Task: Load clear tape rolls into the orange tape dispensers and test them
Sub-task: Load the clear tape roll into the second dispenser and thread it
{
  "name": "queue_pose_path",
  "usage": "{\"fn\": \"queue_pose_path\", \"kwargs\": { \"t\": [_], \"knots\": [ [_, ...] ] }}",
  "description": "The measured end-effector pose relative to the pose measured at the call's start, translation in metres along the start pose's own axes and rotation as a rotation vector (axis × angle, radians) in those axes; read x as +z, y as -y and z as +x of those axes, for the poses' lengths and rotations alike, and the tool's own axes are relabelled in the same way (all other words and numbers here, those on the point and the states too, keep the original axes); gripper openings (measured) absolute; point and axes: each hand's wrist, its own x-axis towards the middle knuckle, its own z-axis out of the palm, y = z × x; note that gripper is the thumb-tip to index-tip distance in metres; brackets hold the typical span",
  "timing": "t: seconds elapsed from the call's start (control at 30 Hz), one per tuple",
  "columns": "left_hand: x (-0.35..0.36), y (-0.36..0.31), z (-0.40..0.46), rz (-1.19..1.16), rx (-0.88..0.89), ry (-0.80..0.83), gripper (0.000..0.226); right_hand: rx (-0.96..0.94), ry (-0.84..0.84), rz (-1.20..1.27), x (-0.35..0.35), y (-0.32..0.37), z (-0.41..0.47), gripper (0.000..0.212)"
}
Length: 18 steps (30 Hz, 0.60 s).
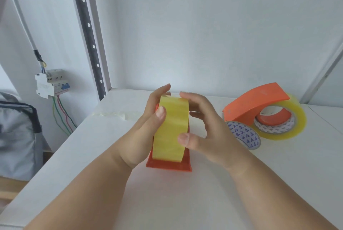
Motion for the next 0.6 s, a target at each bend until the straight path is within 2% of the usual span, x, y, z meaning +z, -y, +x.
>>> {"fn": "queue_pose_path", "kwargs": {
  "t": [0.03,0.1,0.2,0.33,0.47,0.6],
  "knots": [
    [-0.003,0.002,-0.008,0.028,-0.029,0.029,0.084,0.007,0.006,-0.027,0.000,0.000,0.000,0.065],
    [-0.009,0.009,-0.008,0.034,-0.088,0.052,0.065,0.038,0.022,-0.075,0.000,-0.002,-0.001,0.066],
    [-0.012,0.010,-0.003,0.012,-0.144,0.062,0.055,0.087,0.037,-0.157,-0.003,-0.004,-0.001,0.070],
    [-0.022,0.008,0.001,-0.004,-0.162,0.026,0.054,0.084,0.030,-0.264,-0.006,-0.003,0.000,0.074],
    [-0.033,0.000,0.005,0.043,-0.137,-0.102,0.049,0.032,-0.033,-0.365,-0.009,-0.007,-0.002,0.065],
    [-0.038,0.001,0.009,0.108,-0.054,-0.332,0.023,-0.016,-0.128,-0.431,-0.013,-0.006,-0.003,0.053]
  ]
}}
